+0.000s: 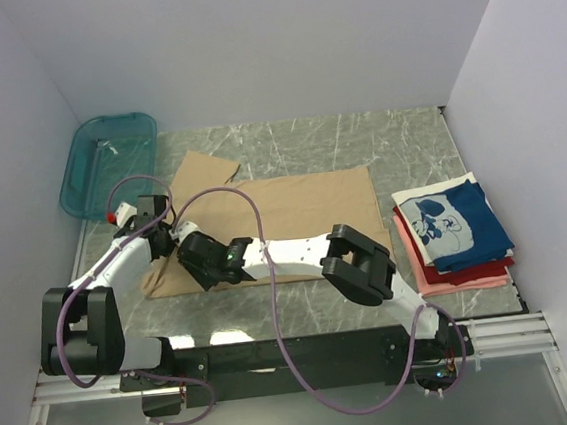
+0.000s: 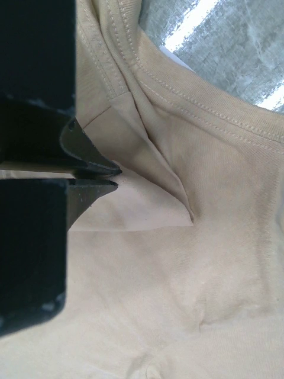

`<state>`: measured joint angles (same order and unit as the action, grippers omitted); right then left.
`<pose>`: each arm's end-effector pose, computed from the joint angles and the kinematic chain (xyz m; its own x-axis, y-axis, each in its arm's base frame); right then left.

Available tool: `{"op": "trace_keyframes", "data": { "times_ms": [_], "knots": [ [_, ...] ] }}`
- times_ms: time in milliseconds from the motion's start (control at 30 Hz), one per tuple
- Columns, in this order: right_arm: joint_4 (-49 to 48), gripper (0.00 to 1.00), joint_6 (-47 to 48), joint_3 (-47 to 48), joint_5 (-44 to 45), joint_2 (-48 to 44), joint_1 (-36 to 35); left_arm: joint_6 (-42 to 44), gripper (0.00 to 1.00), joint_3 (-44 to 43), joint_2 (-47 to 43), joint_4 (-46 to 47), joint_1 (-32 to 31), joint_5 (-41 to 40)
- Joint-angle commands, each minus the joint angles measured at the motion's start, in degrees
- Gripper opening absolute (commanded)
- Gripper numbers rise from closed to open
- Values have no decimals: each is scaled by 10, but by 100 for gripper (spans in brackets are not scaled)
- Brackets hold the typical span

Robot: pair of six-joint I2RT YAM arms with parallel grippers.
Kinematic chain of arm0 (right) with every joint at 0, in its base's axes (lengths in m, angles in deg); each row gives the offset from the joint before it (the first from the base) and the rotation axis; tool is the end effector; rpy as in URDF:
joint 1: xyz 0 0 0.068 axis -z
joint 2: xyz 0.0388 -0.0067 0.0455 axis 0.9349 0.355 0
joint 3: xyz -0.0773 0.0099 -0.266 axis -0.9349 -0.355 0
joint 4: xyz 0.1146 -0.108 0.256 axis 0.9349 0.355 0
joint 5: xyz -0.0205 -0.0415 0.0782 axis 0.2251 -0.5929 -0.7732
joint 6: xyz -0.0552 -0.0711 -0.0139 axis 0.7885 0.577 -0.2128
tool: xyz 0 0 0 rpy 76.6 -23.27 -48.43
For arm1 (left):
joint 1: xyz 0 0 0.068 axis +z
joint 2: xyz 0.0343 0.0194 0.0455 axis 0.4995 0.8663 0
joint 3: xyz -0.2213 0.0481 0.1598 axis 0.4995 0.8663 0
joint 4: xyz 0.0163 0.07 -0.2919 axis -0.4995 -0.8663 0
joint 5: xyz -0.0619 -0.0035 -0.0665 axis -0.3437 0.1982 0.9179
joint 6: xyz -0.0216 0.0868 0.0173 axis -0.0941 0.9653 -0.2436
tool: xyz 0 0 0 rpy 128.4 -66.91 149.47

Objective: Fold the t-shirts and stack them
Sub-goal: Fold the tshirt

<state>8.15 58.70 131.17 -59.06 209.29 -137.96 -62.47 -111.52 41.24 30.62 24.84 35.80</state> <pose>0.2203 0.5227 0.1292 -0.5120 -0.5052 -0.6947 -0.7460 0.6624 0.0681 0.3174 -0.0056 0.1319 -0.3216 -0.8228 -0.4686 -0.7611 0.5190 -0.3891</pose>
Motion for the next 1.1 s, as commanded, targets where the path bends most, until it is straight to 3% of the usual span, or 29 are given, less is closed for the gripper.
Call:
{"op": "trace_keyframes", "data": {
  "times_ms": [0, 433, 533, 767, 1067],
  "knots": [
    [-5, 47, 1, 23, 17, 16, 3, 9, 1, -21, -6, 8, -4, 5],
    [-10, 40, -17, 32, 33, 32, 14, 15, 1, -24, -17, 5, -7, 8],
    [-8, 36, -23, 34, 37, 32, 17, 15, 1, -25, -17, 3, -6, 9],
    [-2, 15, -37, 28, 42, 10, 26, 18, 1, -31, -15, 5, -6, 12],
    [-5, 9, -49, 11, 28, -31, 51, 24, 1, -60, 7, 3, -11, 13]
  ]
}}
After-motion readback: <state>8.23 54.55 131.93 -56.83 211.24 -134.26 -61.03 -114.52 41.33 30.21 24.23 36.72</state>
